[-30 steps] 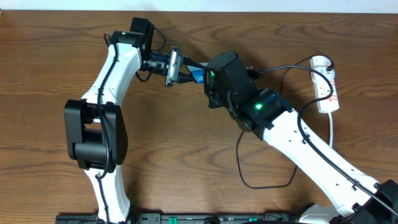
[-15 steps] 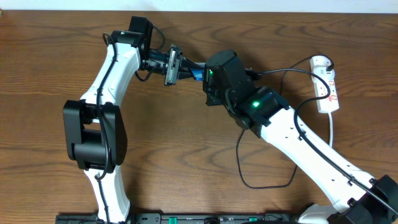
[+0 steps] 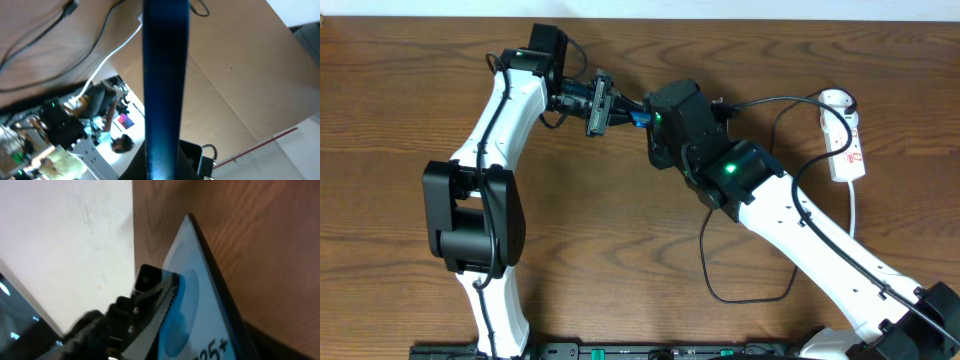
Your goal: Plug charger to phone and switch on socket
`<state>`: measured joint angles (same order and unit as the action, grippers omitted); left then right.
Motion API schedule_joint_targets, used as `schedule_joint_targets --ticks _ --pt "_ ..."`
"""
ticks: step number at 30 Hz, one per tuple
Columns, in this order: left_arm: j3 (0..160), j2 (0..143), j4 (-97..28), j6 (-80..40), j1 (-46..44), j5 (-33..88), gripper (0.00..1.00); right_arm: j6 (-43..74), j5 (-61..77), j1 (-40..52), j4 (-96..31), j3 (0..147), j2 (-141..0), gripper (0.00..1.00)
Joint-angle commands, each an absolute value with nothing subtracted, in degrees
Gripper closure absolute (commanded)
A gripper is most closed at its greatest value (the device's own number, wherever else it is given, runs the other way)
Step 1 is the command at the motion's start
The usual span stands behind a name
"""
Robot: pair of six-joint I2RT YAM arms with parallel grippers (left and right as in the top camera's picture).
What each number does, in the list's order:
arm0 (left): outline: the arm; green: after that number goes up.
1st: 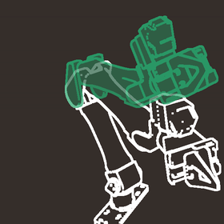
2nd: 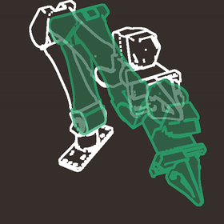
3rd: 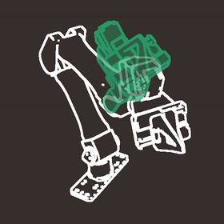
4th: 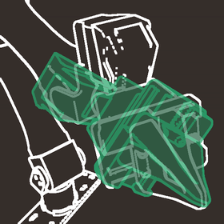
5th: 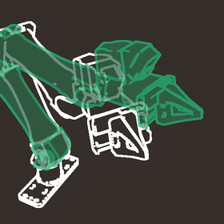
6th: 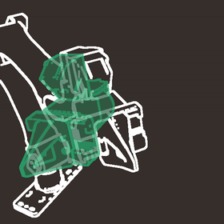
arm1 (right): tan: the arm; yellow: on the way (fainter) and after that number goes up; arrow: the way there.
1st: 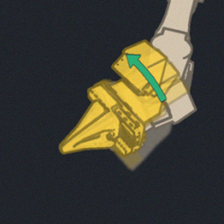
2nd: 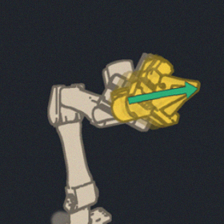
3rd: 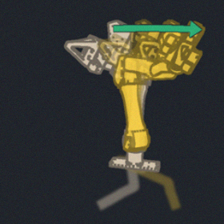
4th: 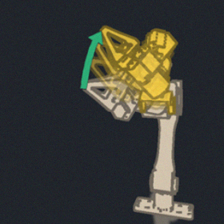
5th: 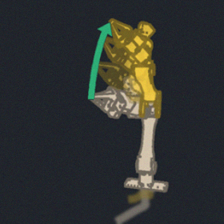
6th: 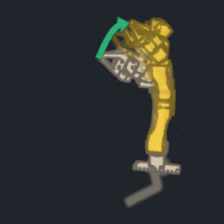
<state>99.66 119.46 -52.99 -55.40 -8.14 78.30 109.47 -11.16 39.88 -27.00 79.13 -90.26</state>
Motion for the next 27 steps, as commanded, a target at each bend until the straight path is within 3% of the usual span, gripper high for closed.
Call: schedule_joint_targets --ticks 1,6,7,11,17,27 --pt "99.61 117.54 -50.85 -52.42 -8.21 77.17 0.93 97.76 -13.56 38.44 -27.03 80.4 -87.37 0.24" --pt "99.61 117.54 -49.98 -44.51 -8.21 65.93 0.93 77.14 -10.66 34.76 -27.73 80.4 -83.07 0.01" --pt "99.61 117.54 -50.0 -39.55 -8.21 62.65 0.93 66.17 -7.27 32.34 -29.12 80.4 -81.6 0.01" --pt "99.61 117.54 -50.04 -32.12 -8.21 59.81 0.93 51.68 -2.61 26.68 -39.13 80.4 -80.51 0.01" --pt "99.61 117.54 -50.17 -24.84 -8.21 56.9 0.93 50.06 -6.5 22.59 -57.91 80.23 -83.05 0.01" --pt "99.53 117.54 -51.37 -24.84 -8.21 43.86 0.93 48.69 -6.48 23.55 -66.52 79.59 -91.72 0.01"
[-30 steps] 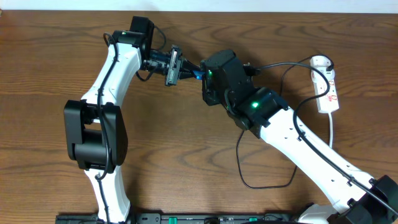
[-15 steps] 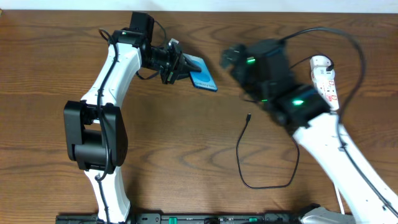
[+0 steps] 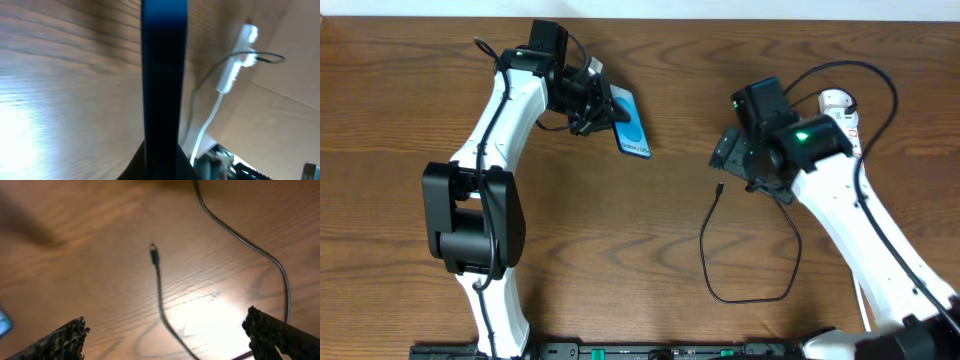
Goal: Plug charger to phone and switch on socket
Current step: 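Move the right gripper down to the USB-C plug on the table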
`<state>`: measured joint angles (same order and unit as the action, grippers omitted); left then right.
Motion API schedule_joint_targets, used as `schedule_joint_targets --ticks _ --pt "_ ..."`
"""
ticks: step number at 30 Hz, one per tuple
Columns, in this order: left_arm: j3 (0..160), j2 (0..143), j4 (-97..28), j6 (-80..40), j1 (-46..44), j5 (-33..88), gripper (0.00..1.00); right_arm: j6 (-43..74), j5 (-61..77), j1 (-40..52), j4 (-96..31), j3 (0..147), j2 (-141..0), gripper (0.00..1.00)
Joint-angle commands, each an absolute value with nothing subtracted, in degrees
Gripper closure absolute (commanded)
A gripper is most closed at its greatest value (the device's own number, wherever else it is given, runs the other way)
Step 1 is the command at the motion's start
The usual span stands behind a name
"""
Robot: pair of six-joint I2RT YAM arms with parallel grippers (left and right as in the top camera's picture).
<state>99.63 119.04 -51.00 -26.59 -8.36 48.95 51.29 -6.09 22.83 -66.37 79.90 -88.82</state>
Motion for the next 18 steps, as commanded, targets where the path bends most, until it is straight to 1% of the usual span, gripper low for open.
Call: schedule_joint_targets --ticks 1,4,6,7,10,11,12,13,14,17,18 --pt "99.48 117.54 -51.7 -24.84 -8.21 42.74 0.93 47.79 -6.55 23.99 -66.41 79.59 -92.62 0.01" --pt "99.44 117.54 -53.41 -24.53 -8.21 39.35 0.93 43.77 -5.76 24.84 -65.17 79.59 -96.2 0.01" --pt "99.44 117.54 -54.06 -22.81 -8.21 39.4 0.93 42.61 -3.22 24.47 -63.59 79.59 -98.61 0.01" --pt "99.44 117.54 -54.48 -22.52 -8.21 39.44 0.93 40.12 -1.17 24.03 -62.22 79.59 -99.98 0.04" --pt "99.44 117.54 -55.48 -22.48 -8.21 40.51 0.93 33.06 6.09 22.06 -58.78 79.59 -103.77 0.18" --pt "99.44 117.54 -55.68 -22.11 -8.21 41.36 0.93 32.08 8.51 20.91 -58.41 79.59 -105.32 0.19" --pt "99.44 117.54 -55.79 -20.73 -8.21 43.11 0.93 31.99 9.87 19.9 -58.5 79.59 -106.48 0.17" --pt "99.44 117.54 -55.83 -19.53 -8.21 44.75 0.93 31.99 10.68 18.63 -58.87 79.59 -107.74 0.04" --pt "99.44 117.54 -55.83 -18.7 -8.21 45.98 0.93 31.9 11.09 17.58 -59.35 79.59 -108.73 0.01" --pt "99.44 117.54 -55.59 -18.46 -8.21 46.04 0.93 27.18 13.85 14.94 -60.49 79.59 -110.83 0.02" --pt "99.44 117.54 -55.57 -18.44 -8.21 45.8 0.93 24.82 15.7 14.37 -60.75 79.57 -111.22 0.05"
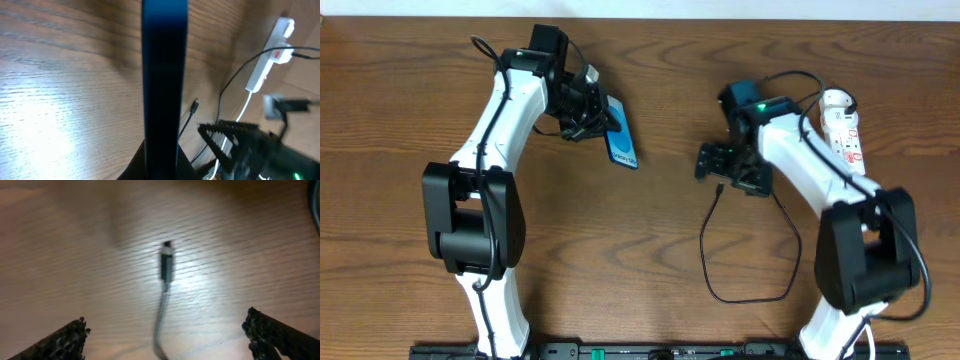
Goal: Plug charger to phone and switch on socket
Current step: 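Move the right gripper down to the USB-C plug on the table, then grasp the USB-C plug with the right gripper and lift it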
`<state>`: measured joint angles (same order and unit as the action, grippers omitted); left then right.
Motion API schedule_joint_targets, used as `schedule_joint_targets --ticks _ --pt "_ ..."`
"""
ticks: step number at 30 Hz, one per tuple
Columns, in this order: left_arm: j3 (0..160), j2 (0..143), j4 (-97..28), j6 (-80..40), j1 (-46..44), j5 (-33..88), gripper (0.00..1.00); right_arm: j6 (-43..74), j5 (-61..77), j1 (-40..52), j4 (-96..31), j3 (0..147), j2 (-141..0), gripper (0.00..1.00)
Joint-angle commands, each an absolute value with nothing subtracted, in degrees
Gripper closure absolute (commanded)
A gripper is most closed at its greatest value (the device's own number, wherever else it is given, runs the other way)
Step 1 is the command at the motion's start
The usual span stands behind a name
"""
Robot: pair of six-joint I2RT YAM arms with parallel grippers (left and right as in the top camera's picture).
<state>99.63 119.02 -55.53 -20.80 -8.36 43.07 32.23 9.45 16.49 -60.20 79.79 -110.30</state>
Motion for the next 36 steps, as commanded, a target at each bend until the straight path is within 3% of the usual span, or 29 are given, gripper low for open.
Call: schedule_joint_targets --ticks 1,6,13,20,24,36 --pt "99.44 117.54 -55.48 -18.46 -8.21 45.82 0.93 23.66 16.95 14.11 -60.99 79.55 -111.48 0.07" --pt "99.44 117.54 -55.9 -18.68 -8.21 46.09 0.93 22.44 18.22 13.96 -59.55 77.38 -111.59 0.09" --pt "99.44 117.54 -56.07 -18.65 -8.21 46.06 0.93 25.17 22.63 12.47 -50.52 70.67 -111.61 0.34" --pt "99.44 117.54 -56.07 -18.65 -8.21 46.04 0.93 26.48 19.84 11.94 -47.03 67.66 -111.61 0.36" --pt "99.44 117.54 -56.07 -18.65 -8.21 46.04 0.93 29.19 16.36 11.92 -46.81 67.66 -111.61 0.51" --pt "99.44 117.54 -56.07 -18.68 -8.21 46.04 0.93 31.64 16.05 14.66 -44.91 67.64 -111.66 0.54"
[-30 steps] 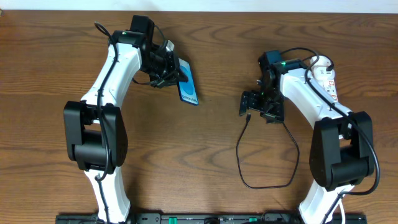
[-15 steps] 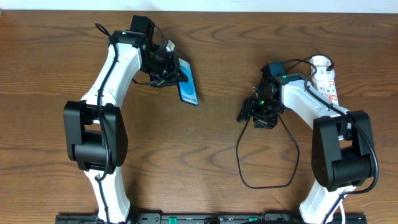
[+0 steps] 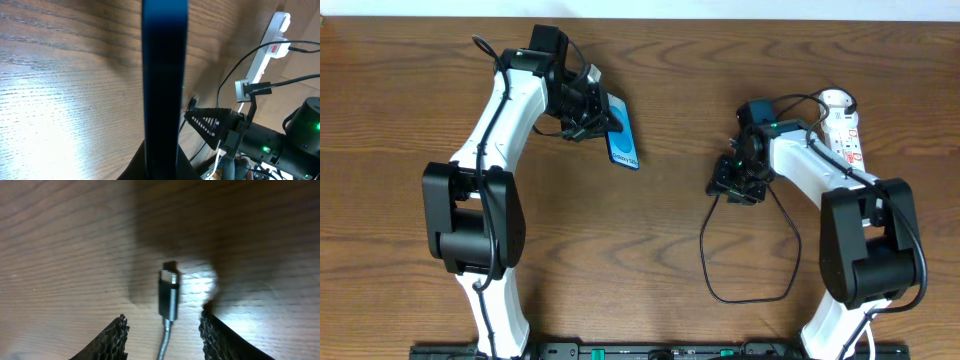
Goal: Plug charger to phone and switch on socket
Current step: 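Grasp the USB-C plug with the right gripper and lift it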
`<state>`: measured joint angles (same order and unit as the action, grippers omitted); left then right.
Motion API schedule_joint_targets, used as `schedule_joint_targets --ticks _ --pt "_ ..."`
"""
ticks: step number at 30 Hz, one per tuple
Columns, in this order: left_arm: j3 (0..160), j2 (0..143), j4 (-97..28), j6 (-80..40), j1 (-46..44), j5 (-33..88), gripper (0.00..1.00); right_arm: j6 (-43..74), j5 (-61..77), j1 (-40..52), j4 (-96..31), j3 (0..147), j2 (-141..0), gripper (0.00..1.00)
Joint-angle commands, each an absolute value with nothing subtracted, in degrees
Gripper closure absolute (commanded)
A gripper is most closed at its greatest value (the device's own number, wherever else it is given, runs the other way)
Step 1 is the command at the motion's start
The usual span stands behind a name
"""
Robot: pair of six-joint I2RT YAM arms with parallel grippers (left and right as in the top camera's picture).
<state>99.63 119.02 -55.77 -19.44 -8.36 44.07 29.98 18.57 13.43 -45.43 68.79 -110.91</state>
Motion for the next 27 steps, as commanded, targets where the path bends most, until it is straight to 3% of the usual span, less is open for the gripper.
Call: schedule_joint_targets --ticks 1,18,27 --pt "99.44 117.54 -56.07 -18.65 -8.21 46.04 0.93 32.23 15.7 14.76 -45.06 67.61 -111.66 0.55" --pt "99.44 117.54 -56.05 -18.68 -8.21 46.04 0.93 33.23 14.31 15.11 -44.31 67.37 -111.68 0.74" --pt "99.44 117.54 -56.07 -18.68 -8.21 46.06 0.93 33.23 14.22 15.42 -44.34 67.31 -111.68 0.74"
